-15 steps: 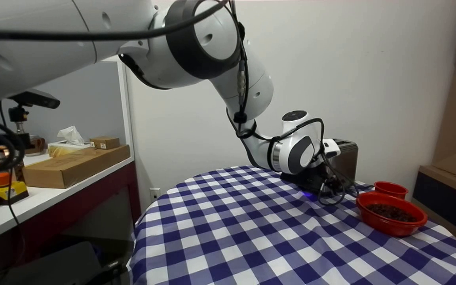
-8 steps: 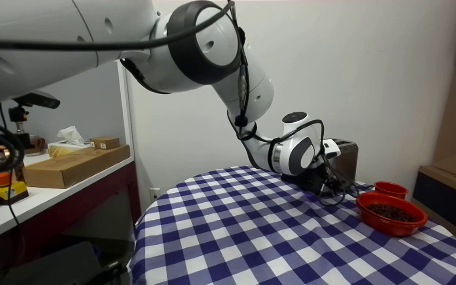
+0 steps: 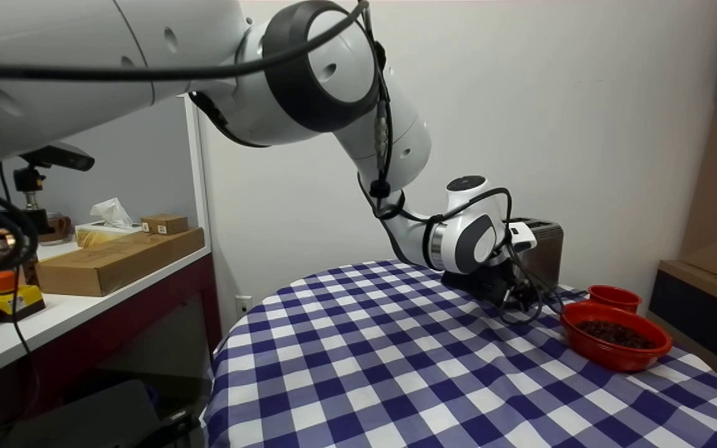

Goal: Turn off the toaster

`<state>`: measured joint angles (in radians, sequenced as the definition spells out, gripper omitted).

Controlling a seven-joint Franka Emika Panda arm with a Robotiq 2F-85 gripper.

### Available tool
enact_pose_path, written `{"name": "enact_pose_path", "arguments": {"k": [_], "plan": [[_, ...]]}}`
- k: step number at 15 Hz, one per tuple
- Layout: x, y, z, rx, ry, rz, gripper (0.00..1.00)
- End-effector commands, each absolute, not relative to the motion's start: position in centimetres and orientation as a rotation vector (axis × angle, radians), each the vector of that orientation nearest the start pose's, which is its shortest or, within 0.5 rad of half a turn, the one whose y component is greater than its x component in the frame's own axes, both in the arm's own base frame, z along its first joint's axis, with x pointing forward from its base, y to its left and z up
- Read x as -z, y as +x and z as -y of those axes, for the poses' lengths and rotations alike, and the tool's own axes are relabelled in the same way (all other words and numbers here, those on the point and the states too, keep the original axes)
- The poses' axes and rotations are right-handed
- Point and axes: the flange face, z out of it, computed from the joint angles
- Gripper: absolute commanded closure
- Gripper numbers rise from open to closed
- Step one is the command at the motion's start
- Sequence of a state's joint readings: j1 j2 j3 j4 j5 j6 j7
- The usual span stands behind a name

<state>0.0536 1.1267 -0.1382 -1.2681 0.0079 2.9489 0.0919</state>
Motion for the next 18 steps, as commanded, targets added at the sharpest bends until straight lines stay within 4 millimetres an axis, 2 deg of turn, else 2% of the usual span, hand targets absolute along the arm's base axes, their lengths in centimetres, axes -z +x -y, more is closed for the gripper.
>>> {"name": "enact_pose_path", "arguments": {"k": [1,7,11,18], "plan": [[-15.5,77.3,2.8,0.733,-3.111,-0.174,0.0],[-21.9,74.8,3.7,0.429,-3.153,-0.212,0.0],[-25.2,70.8,4.7,0.246,-3.164,-0.238,0.0],[-28.4,62.2,4.9,-0.117,-3.072,-0.3,0.0]]}}
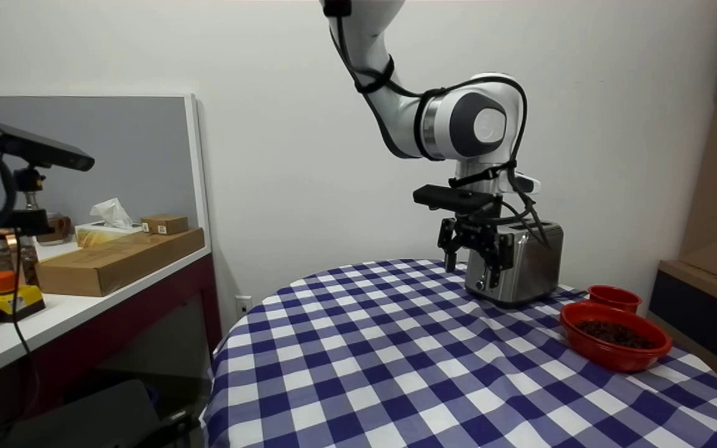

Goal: Turn off the toaster

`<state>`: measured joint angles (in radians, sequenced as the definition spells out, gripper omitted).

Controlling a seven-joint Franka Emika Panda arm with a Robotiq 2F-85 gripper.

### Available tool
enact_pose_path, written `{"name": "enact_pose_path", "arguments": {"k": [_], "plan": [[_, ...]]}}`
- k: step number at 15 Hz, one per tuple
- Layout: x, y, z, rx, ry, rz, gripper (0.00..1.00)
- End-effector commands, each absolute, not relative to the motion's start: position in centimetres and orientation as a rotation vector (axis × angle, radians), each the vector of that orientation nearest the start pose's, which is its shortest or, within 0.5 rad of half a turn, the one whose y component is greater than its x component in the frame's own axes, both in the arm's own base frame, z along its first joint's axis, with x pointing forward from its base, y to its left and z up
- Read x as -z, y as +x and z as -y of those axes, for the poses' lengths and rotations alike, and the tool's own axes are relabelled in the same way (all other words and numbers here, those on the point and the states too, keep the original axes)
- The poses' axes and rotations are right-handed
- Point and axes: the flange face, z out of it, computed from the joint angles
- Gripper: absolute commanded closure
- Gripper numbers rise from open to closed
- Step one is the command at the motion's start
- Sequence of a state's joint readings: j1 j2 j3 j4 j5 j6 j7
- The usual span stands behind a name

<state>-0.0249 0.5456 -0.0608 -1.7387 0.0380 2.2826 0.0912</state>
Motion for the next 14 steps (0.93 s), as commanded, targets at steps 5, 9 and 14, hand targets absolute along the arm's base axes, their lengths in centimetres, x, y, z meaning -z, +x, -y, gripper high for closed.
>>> {"name": "enact_pose_path", "arguments": {"k": [5,9,14], "plan": [[-30.5,55.6,4.0,-0.288,-2.973,-0.239,0.0],[-30.5,55.4,4.0,-0.322,-2.981,-0.248,0.0],[-30.5,55.1,4.0,-0.328,-2.98,-0.247,0.0]]}}
